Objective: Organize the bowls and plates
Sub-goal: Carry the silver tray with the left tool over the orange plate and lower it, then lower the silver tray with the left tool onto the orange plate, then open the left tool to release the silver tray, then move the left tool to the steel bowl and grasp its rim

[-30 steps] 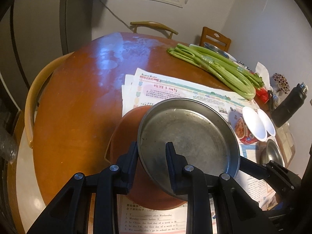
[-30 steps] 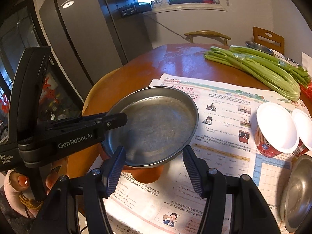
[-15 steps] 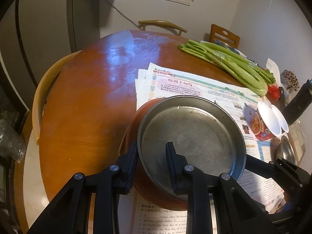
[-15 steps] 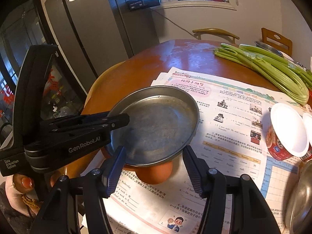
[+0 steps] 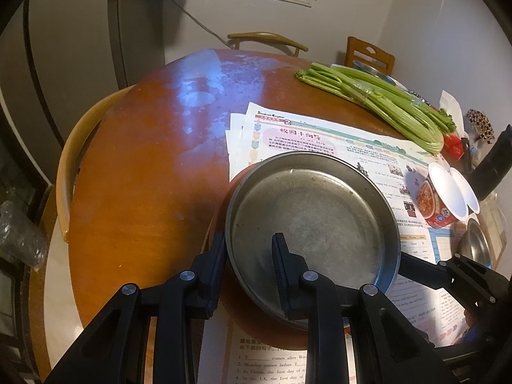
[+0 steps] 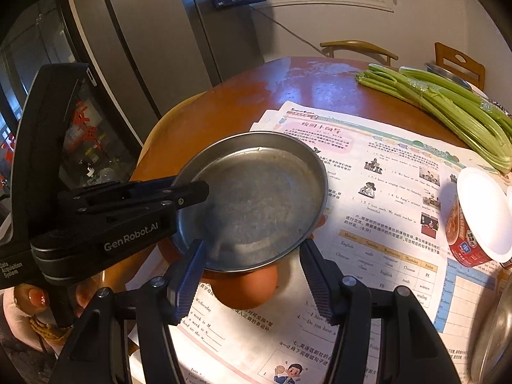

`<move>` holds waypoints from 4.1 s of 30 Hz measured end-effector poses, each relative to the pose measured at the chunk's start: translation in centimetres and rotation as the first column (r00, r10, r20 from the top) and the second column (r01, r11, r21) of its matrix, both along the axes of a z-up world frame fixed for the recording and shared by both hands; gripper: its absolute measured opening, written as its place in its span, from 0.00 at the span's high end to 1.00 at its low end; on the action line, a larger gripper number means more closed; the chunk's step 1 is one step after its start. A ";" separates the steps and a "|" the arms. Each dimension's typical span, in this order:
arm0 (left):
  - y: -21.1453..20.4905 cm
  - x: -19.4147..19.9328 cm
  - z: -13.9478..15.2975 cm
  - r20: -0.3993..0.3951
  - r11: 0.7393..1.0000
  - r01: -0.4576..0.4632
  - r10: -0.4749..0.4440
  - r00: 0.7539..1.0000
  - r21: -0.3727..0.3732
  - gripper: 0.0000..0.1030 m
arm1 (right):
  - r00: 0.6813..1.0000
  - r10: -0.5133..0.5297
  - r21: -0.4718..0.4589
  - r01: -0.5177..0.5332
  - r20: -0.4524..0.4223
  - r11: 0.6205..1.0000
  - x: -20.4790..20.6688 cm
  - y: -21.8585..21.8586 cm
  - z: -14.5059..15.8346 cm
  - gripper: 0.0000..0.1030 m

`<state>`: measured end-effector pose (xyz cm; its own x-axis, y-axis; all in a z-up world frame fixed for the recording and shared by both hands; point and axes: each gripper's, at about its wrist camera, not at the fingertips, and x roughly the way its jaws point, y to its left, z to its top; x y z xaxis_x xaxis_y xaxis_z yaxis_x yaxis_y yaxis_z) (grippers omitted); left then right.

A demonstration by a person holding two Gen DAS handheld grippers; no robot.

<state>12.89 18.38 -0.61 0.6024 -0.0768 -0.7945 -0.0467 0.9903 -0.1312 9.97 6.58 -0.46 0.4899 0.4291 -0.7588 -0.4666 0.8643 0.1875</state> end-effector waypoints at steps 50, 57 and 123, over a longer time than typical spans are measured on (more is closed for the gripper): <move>2.8 -2.0 -1.4 -0.080 0.977 -0.054 0.038 0.996 -0.205 0.44 | 0.998 -0.064 0.096 0.064 0.004 0.993 0.3 -4.3 1.7 0.41; 1.5 -1.7 -2.2 -0.091 0.980 -0.028 0.010 0.996 -0.198 0.44 | 0.996 -0.050 0.103 0.057 -0.072 0.993 0.7 -4.4 0.1 0.41; -10.8 -3.1 5.3 0.143 0.992 0.046 -0.029 0.989 -0.120 0.39 | 0.943 -0.220 0.114 0.197 0.251 0.974 -3.6 -14.2 6.8 0.39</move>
<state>9.76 7.55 4.69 0.7022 -0.1930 -0.6853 0.0176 0.9670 -0.2543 6.42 -7.59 6.35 0.7506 0.3537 -0.5581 -0.3198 0.9336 0.1615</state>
